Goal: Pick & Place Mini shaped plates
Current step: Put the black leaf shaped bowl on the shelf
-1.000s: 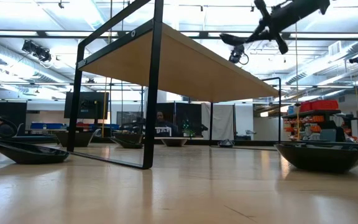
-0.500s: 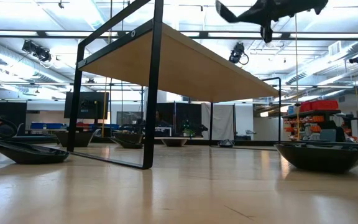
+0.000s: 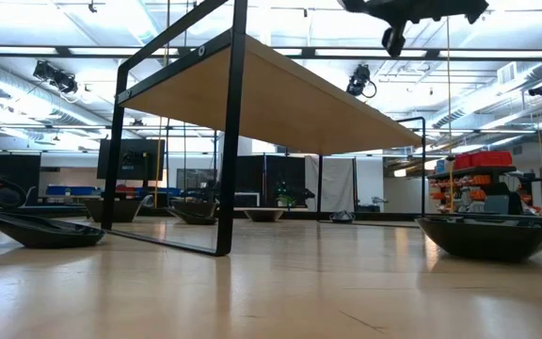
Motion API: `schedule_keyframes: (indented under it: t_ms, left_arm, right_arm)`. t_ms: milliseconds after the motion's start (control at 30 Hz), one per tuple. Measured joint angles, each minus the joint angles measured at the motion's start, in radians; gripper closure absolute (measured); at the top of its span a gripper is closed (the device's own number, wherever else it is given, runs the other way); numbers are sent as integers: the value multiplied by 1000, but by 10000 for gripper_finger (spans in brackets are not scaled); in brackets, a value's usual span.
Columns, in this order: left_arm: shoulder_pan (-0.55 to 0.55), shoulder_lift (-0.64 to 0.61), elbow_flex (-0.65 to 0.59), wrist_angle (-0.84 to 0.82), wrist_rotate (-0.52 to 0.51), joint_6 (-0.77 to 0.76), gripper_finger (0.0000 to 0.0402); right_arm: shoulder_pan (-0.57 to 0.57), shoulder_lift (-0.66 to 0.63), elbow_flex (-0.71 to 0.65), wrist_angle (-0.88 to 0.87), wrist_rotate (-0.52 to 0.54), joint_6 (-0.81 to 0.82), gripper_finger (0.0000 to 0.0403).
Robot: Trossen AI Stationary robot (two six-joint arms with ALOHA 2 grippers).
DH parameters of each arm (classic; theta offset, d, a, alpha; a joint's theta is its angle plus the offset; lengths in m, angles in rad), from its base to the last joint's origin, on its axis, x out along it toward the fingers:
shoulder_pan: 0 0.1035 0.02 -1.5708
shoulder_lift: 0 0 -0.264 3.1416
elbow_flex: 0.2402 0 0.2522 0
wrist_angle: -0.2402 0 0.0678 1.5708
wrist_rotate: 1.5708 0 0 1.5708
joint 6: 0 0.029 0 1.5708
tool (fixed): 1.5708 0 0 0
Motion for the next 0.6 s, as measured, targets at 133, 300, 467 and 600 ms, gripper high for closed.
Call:
schedule_keyframes:
  t_ms: [133, 300, 467, 600]
  left_arm:
    - [0, 0, 0, 0, 0, 0, 376]
    - [0, 0, 0, 0, 0, 0, 376]
    - [0, 0, 0, 0, 0, 0, 376]
    - [0, 0, 0, 0, 0, 0, 376]
  right_arm:
    - [25, 57, 105, -114, 6, -63, 403]
    - [47, 160, 246, -241, 10, -124, 403]
    - [84, 243, 331, -328, 10, -167, 403]
    - [126, 295, 376, -399, 10, -226, 403]
